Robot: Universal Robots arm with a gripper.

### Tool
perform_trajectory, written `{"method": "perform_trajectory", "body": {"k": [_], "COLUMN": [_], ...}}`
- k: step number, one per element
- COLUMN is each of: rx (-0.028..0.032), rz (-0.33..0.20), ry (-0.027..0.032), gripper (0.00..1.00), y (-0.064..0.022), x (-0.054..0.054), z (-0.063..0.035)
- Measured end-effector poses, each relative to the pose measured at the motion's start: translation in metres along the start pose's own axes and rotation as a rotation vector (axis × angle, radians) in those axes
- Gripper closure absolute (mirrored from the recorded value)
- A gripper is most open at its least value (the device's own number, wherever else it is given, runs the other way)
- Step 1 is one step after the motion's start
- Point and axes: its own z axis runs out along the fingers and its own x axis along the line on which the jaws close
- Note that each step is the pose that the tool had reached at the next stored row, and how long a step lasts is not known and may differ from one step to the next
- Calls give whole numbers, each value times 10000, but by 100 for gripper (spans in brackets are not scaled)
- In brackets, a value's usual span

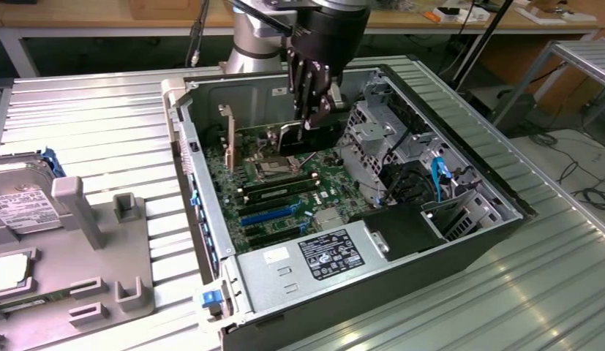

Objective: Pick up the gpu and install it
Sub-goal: 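Insert the gpu into the slot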

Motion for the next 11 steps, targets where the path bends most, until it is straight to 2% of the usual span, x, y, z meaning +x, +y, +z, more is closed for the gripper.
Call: {"method": "perform_trajectory", "body": {"k": [8, 11], "rx": [8, 9], "rz": [-1, 1], "ry": [-1, -2], "gripper": [73, 73], "y": [5, 8], "x": [24, 90], "z": [85, 116]}}
